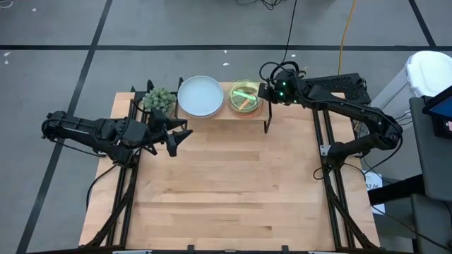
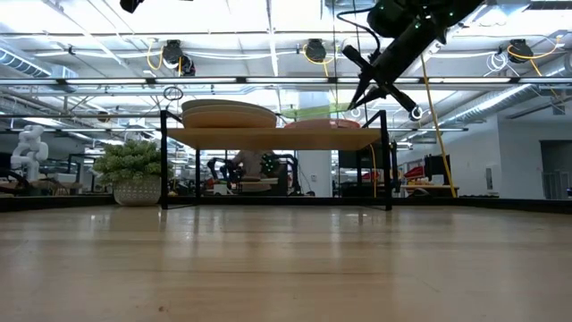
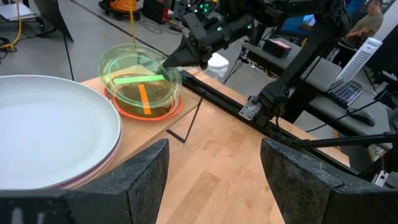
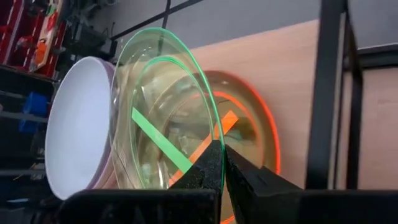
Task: Place and stack plates onto a shelf
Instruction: Stack the small green plate on top of the small orange plate on the shelf, then return to Home Position
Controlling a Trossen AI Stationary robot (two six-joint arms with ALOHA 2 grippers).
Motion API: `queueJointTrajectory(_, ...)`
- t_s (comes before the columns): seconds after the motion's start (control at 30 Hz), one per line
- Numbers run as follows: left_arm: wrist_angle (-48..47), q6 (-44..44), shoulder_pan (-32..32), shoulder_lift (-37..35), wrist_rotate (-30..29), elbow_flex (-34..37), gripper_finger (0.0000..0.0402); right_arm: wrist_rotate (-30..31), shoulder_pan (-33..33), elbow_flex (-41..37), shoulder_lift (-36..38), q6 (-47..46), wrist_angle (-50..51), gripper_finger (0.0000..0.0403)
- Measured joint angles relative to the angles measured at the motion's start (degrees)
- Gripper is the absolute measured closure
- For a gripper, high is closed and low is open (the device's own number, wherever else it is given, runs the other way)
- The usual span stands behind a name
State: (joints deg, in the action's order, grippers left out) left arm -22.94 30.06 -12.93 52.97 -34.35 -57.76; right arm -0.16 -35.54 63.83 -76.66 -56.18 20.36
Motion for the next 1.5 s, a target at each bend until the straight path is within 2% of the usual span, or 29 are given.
queueJointTrajectory(0.6, -0.57, -0.24, 0.09, 0.0, -0.2, 0.0, 0.0144, -0.07, -0.49, 0.0, 0.02, 2.05, 3.11, 0.0398)
queueJointTrajectory(1.2, -0.96, -0.31, 0.09, 0.0, -0.27, 0.0, 0.0144, 0.03, -0.49, 0.0, 0.02, 2.09, 5.07, 0.0326)
queueJointTrajectory(1.5, -1.06, -0.39, 0.09, 0.0, -0.26, 0.0, 0.0145, -0.3, -0.38, 0.0, 3.7, 8.49, 4.56, 0.0312)
